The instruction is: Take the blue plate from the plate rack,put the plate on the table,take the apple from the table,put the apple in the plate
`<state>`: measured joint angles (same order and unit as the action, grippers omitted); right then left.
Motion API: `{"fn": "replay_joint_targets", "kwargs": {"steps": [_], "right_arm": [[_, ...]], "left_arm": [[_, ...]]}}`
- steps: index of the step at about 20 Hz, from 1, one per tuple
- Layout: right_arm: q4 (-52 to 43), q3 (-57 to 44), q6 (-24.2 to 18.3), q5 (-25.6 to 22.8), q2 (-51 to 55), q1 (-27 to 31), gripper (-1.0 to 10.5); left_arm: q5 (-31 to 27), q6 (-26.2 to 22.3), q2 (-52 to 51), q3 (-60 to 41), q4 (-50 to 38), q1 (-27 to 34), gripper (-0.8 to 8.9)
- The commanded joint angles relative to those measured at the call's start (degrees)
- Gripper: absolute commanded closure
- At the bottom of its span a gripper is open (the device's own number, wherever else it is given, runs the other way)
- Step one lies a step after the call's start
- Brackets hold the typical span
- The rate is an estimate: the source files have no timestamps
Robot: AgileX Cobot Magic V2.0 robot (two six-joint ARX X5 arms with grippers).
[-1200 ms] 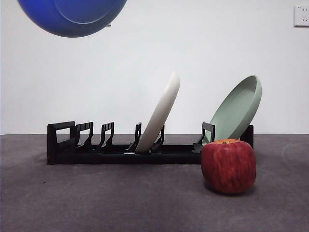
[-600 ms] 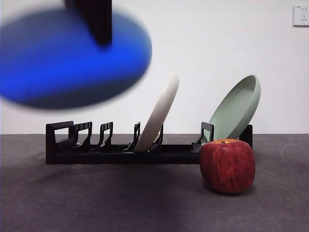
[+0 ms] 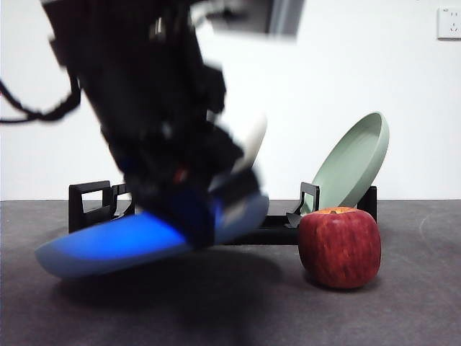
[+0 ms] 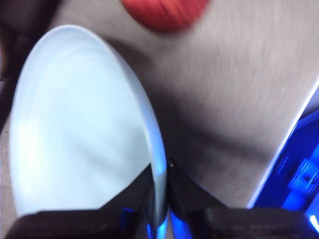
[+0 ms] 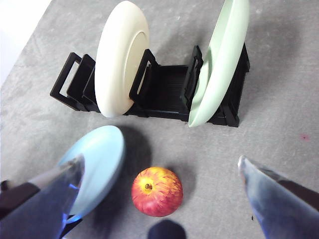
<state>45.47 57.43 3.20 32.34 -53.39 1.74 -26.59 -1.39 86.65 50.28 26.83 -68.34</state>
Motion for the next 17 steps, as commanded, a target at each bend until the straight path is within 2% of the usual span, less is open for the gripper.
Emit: {"fn": "replay_joint_targets", "kwargs": {"steps": [1,2,4,5,8,11,15,17], "right_arm": [[0.02,0.20,-0.22,-0.13,0.02,0.02,3.5],[0.04,0.17,-0.09,-0.11,0.02,0.02,3.5],[0.04,0.17,-0.04,-0.09,0.02,-0.04,3.5],[0.04,0.20,-0.02,-0.09,0.02,-0.09,3.5],[0.04,0.20,-0.04,-0.24,0.02,-1.99,3.5],[-0.02,0.20,-0.07,-4.44,0.00,-7.17,3.5],[0.02,1.51,-0.07,-12.72,-2.21,-16.35,3.4],[0.07,2.71,-0.04,-14.91,-4.70,-20.68,3.4]], "left_arm": [[0.13,-3.15,2.29,-0.20,-0.07,1.44,8.05],[0.13,-3.15,2.40,-0.20,0.11,1.84,7.33],[-0.11,-3.10,2.32,0.02,0.48,2.05,3.70],[-0.31,-2.78,1.73,0.81,1.90,2.43,2.74],[-0.26,-0.09,0.15,5.60,6.67,2.47,2.78],[-0.28,1.20,-4.11,13.84,10.23,2.45,2.78],[-0.50,-0.50,-11.13,25.64,12.92,4.07,2.79],[-2.67,-2.05,-14.27,31.34,13.33,6.19,2.79]]}}
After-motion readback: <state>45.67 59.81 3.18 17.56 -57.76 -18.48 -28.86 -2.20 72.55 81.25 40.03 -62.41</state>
